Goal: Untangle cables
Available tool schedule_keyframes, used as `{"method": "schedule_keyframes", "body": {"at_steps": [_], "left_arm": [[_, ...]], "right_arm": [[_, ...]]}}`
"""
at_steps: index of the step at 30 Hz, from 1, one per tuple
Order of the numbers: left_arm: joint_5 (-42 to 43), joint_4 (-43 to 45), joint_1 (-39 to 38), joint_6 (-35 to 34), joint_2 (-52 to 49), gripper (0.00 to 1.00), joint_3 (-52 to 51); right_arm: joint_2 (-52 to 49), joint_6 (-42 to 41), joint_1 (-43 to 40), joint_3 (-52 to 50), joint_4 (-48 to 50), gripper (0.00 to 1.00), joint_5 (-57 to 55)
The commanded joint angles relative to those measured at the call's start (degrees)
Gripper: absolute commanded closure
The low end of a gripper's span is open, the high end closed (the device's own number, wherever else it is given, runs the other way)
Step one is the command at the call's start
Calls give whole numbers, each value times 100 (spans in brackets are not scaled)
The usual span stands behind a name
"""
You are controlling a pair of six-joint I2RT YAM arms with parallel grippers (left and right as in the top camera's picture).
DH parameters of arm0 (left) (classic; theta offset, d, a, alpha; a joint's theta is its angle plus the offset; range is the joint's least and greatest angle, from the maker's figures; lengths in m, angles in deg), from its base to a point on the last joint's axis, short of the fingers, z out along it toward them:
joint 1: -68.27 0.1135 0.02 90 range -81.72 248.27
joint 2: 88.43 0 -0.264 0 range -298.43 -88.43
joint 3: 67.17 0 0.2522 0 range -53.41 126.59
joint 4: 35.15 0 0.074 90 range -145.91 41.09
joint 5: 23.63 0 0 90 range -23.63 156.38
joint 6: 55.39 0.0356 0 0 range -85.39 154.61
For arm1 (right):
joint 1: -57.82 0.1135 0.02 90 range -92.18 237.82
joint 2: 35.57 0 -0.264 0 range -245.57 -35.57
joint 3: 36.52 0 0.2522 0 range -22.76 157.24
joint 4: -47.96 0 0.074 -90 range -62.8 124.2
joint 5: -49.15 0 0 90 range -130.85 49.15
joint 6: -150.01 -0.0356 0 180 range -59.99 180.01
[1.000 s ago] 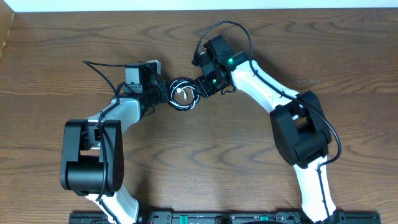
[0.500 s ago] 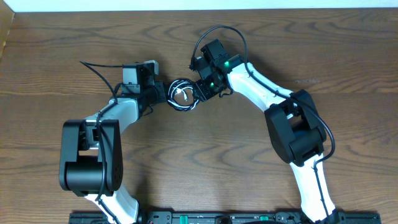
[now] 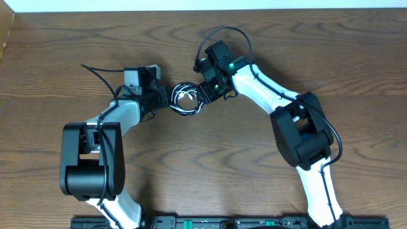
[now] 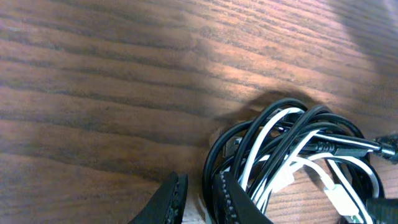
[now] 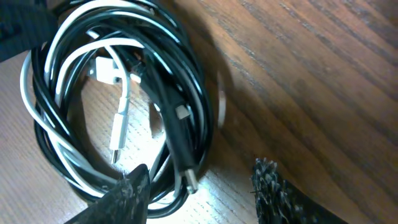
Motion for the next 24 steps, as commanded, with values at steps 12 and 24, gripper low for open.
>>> {"method": "schedule_keyframes", "body": {"at_steps": [12,24], "left_arm": [[129,-656,-79,-50,-74,81,35],[-295,-1056,-315,-81,-74,79,35]], "right_arm": [[-166,136,157,31,162,52,-293],[-168,173,286,26,122,52,-616]]}}
